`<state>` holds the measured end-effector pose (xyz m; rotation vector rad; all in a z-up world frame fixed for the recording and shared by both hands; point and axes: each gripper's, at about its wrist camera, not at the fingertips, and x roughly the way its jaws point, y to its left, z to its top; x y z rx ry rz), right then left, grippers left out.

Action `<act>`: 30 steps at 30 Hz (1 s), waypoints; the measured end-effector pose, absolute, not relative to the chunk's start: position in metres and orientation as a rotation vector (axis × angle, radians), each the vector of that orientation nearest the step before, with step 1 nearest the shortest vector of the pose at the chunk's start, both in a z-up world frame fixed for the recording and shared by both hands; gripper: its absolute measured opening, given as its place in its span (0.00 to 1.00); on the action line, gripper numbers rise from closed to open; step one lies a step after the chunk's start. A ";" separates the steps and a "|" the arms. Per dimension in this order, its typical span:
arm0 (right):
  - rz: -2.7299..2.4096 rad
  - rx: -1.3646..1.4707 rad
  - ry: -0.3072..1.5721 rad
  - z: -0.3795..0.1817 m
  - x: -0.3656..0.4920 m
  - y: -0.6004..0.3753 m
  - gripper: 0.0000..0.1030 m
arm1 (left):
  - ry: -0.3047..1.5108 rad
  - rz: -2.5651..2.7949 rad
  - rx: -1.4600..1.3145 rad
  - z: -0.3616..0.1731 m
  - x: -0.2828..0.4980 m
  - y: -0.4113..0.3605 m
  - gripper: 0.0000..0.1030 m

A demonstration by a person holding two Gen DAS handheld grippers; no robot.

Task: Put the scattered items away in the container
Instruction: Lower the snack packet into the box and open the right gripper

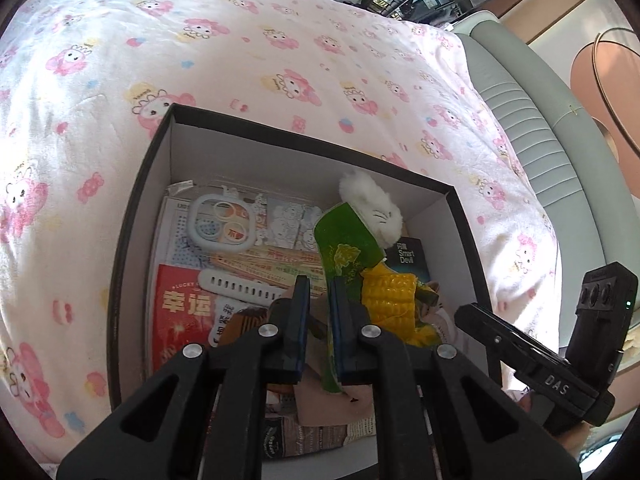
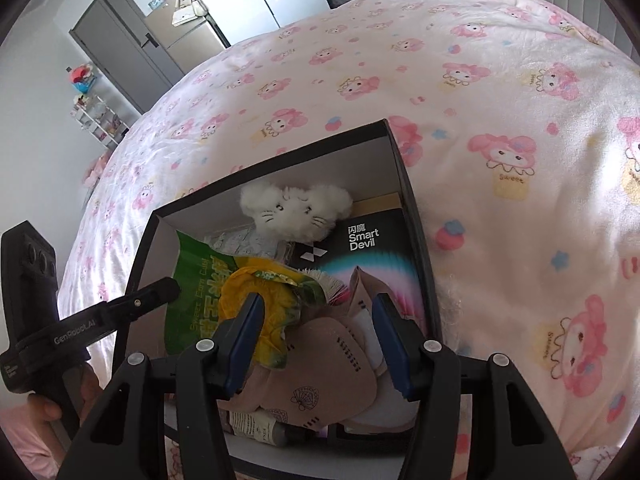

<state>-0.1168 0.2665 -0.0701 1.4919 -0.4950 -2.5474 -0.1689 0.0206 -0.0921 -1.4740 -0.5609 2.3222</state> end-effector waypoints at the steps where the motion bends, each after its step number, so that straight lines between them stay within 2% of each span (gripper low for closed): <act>1: -2.522 1.484 -0.484 -0.070 -0.116 0.262 0.52 | -0.553 2.338 -1.485 -0.095 -0.169 0.020 0.07; 5: -2.413 1.486 -0.441 -0.076 -0.118 0.239 0.52 | -0.541 2.379 -1.557 -0.108 -0.169 0.013 0.07; 14: -2.399 1.565 -0.341 -0.093 -0.133 0.207 0.52 | -0.584 2.326 -1.463 -0.106 -0.164 0.002 0.09; 20: -2.577 1.570 -0.162 -0.084 -0.131 0.207 0.52 | -0.586 2.125 -1.480 -0.119 -0.162 0.028 0.09; 30: -2.564 1.550 -0.270 -0.083 -0.122 0.213 0.52 | -0.567 2.154 -1.520 -0.121 -0.162 0.036 0.09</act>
